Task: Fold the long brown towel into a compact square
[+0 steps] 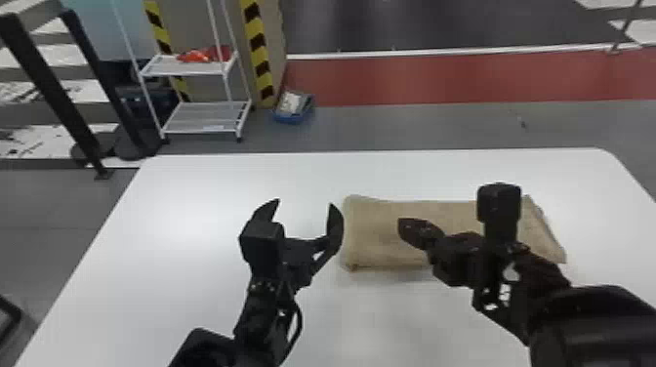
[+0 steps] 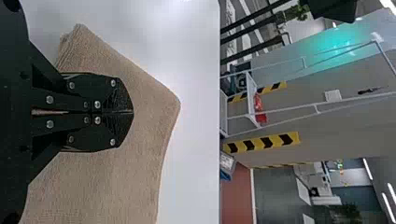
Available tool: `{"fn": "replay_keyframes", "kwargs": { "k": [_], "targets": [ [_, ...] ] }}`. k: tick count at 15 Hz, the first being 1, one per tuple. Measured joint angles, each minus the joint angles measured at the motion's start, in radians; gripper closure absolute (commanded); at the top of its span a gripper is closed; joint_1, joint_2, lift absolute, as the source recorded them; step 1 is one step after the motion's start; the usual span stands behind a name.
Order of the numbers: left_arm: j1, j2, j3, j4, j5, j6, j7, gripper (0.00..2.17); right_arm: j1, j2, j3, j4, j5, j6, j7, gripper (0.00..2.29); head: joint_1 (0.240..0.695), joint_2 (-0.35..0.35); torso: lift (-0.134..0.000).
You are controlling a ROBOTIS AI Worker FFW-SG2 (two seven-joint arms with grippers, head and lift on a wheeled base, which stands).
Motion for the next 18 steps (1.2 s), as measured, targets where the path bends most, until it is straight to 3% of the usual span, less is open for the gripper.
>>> {"fn": "replay_keyframes", "kwargs": {
  "k": [1, 2, 3, 5, 6, 9, 10, 13, 14, 18],
  "targets": [
    [-0.002, 0.000, -0.003, 0.000, 0.000, -0.001, 0.000, 0.04, 0.018, -0.011, -0.039, -0.037, -0.001, 0.004, 0.005, 1.71, 0.695, 0.060, -0.118],
    [-0.006, -0.001, -0.007, 0.000, 0.000, -0.002, 0.000, 0.04, 0.033, -0.027, -0.084, -0.063, -0.010, 0.011, 0.013, 1.44, 0.695, 0.036, -0.118],
    [-0.009, -0.002, -0.011, 0.000, 0.000, -0.002, 0.001, 0.04, 0.046, -0.041, -0.126, -0.078, -0.024, 0.014, 0.020, 1.14, 0.695, -0.014, -0.118],
    [-0.019, -0.008, -0.024, 0.003, 0.000, -0.003, 0.005, 0.04, 0.078, -0.068, -0.237, -0.103, -0.075, -0.006, 0.034, 0.12, 0.695, -0.068, -0.118],
    [-0.025, -0.009, -0.033, 0.007, 0.000, -0.002, 0.008, 0.04, 0.093, -0.079, -0.287, -0.112, -0.102, -0.026, 0.037, 0.00, 0.695, -0.099, -0.118],
    [-0.053, -0.011, -0.079, 0.043, -0.001, -0.002, 0.013, 0.15, 0.136, -0.103, -0.468, -0.125, -0.205, -0.061, 0.062, 0.05, 0.695, -0.229, -0.118],
    [-0.066, -0.013, -0.099, 0.064, -0.001, -0.002, 0.013, 0.32, 0.146, -0.105, -0.510, -0.126, -0.223, -0.073, 0.063, 0.06, 0.695, -0.263, -0.118],
    [-0.125, -0.022, -0.181, 0.136, 0.004, 0.006, -0.025, 1.67, 0.171, -0.107, -0.602, -0.113, -0.238, -0.109, 0.073, 0.06, 0.695, -0.350, -0.118],
    [-0.148, -0.030, -0.196, 0.148, 0.017, 0.044, -0.046, 1.77, 0.177, -0.107, -0.617, -0.109, -0.238, -0.113, 0.077, 0.06, 0.695, -0.350, -0.118],
    [-0.190, -0.050, -0.202, 0.157, 0.047, 0.201, -0.083, 1.77, 0.183, -0.112, -0.624, -0.096, -0.226, -0.125, 0.077, 0.06, 0.695, -0.350, -0.118]
  ]
}}
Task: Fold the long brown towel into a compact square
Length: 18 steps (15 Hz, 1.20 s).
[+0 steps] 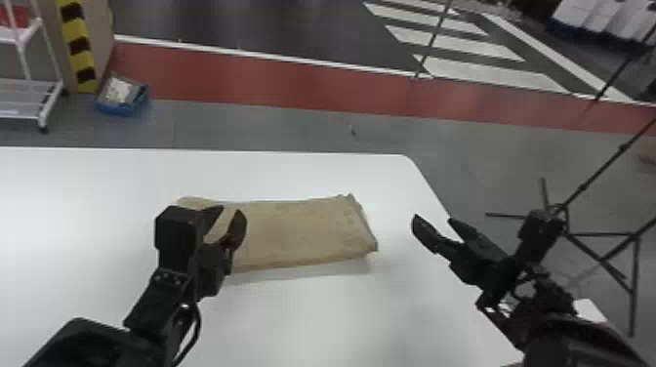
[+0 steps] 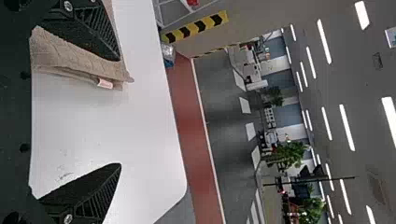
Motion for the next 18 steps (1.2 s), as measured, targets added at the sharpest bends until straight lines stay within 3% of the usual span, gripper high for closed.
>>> {"fn": "replay_keyframes", "kwargs": {
  "k": [6, 10, 18],
  "targets": [
    [-0.003, 0.003, 0.024, 0.030, -0.015, 0.030, 0.013, 1.77, -0.107, -0.065, 0.049, 0.165, 0.005, 0.055, 0.055, 0.07, 0.695, -0.350, -0.118],
    [-0.007, 0.004, 0.053, 0.055, -0.025, 0.035, 0.011, 1.77, -0.213, -0.062, 0.127, 0.273, 0.024, 0.096, 0.046, 0.07, 0.695, -0.333, -0.118],
    [-0.034, 0.011, 0.092, 0.119, -0.045, 0.030, 0.005, 1.76, -0.395, -0.041, 0.285, 0.437, 0.174, 0.154, -0.031, 0.18, 0.695, -0.249, -0.118]
  ]
}}
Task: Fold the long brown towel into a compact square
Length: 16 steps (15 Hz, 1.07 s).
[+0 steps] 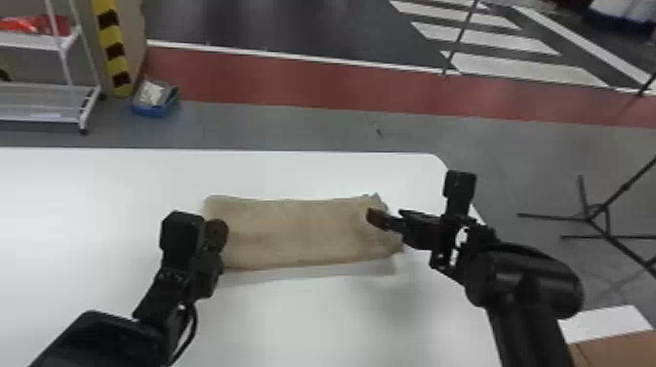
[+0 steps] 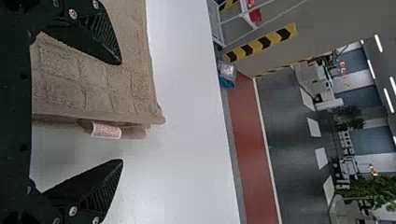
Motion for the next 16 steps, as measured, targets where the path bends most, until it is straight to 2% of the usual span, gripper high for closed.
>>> {"fn": "replay_keyframes", "kwargs": {
  "k": [5, 8, 10, 13, 16],
  "targets": [
    [-0.002, 0.005, 0.015, 0.001, -0.011, 0.000, 0.000, 1.76, -0.053, 0.009, 0.041, 0.041, 0.053, 0.049, -0.026, 0.23, 0.695, -0.225, -0.118],
    [-0.002, 0.005, 0.016, 0.001, -0.016, 0.000, -0.002, 1.76, -0.069, 0.009, 0.048, 0.054, 0.062, 0.070, -0.023, 0.42, 0.695, -0.220, -0.118],
    [-0.003, 0.003, 0.016, 0.005, -0.017, 0.000, -0.002, 1.76, -0.074, 0.009, 0.055, 0.063, 0.062, 0.097, -0.012, 0.62, 0.695, -0.218, -0.118],
    [-0.008, 0.000, 0.013, 0.013, -0.022, 0.000, -0.002, 1.76, -0.076, 0.010, 0.058, 0.064, 0.042, 0.138, 0.028, 1.09, 0.695, -0.206, -0.118],
    [-0.011, 0.000, 0.010, 0.020, -0.023, 0.000, -0.003, 1.76, -0.068, 0.011, 0.048, 0.019, -0.041, 0.207, 0.056, 1.15, 0.695, -0.190, -0.118]
  ]
}}
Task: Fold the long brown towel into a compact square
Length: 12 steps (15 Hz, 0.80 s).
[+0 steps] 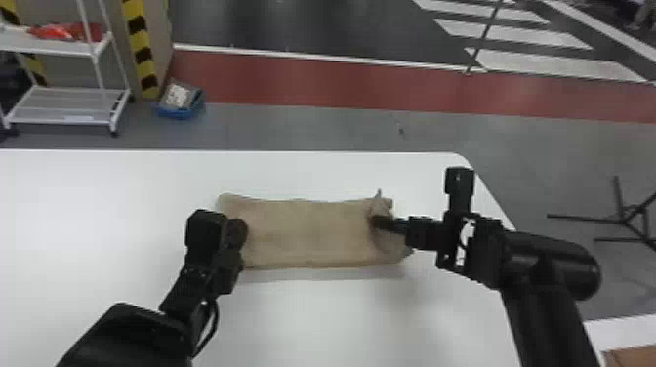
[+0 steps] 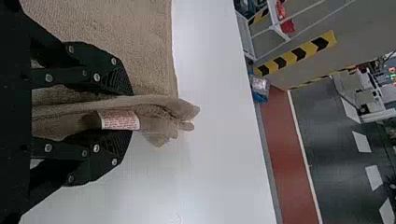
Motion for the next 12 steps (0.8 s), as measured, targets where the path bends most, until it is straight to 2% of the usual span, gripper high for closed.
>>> {"fn": "replay_keyframes", "kwargs": {
  "k": [3, 6, 9, 12],
  "targets": [
    [-0.001, -0.002, -0.008, 0.003, 0.000, 0.000, -0.001, 1.76, 0.021, 0.005, 0.006, -0.113, -0.063, 0.065, -0.003, 1.15, 0.695, -0.171, -0.118],
    [-0.003, -0.004, -0.022, 0.002, 0.000, 0.003, 0.000, 1.76, 0.040, 0.034, 0.014, -0.228, -0.104, 0.108, -0.016, 1.15, 0.695, -0.154, -0.118],
    [-0.004, -0.005, -0.026, -0.004, 0.000, 0.007, -0.002, 1.76, 0.030, 0.069, 0.046, -0.309, -0.113, 0.174, -0.035, 1.15, 0.695, -0.123, -0.118],
    [-0.001, -0.002, -0.022, -0.051, 0.000, 0.057, -0.028, 1.76, -0.013, 0.079, 0.069, -0.329, -0.113, 0.195, -0.064, 1.15, 0.695, -0.107, -0.118]
  ]
}}
